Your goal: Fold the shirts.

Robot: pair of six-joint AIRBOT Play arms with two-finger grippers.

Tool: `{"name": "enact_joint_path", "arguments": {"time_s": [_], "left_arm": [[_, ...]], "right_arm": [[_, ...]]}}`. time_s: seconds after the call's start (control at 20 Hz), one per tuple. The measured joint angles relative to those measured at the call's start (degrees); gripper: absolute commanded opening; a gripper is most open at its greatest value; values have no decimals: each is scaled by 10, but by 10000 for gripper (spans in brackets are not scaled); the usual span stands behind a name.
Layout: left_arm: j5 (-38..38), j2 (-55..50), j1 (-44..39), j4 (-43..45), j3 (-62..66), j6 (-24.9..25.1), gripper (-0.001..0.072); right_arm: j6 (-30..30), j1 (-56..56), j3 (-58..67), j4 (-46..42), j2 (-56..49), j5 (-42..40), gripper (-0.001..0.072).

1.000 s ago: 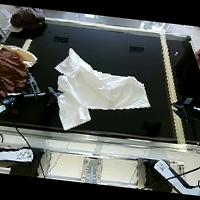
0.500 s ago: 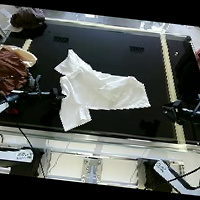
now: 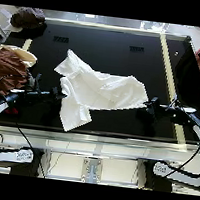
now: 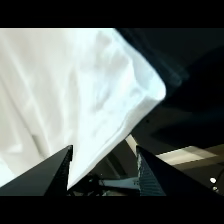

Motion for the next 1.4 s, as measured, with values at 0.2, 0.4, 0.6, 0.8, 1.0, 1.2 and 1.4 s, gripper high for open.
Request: {"name": "enact_joint_path", "arguments": {"time_s": [0.2,0.4,0.6,0.8,1.0,1.2,1.4], "left_arm": [[3,0,0,0,0,0,8],[7,0,0,0,0,0,8],[16,0,0,0,0,0,8],[15,16,5,1,6,8,5],[3,132,36,21,37,14,5],[10,326,80,91,106,17,7],[105,494,109,119,198,17,7]], "right_arm": [[10,11,5,13,-15,-47,365],[23,14,6,16,-20,-91,133],[24,15,7,21,-21,-113,14],[-30,15,35,21,-9,-85,10],[-95,15,135,-31,82,28,10],[-155,15,275,-163,242,183,12],[-169,15,405,-226,390,233,11]]}}
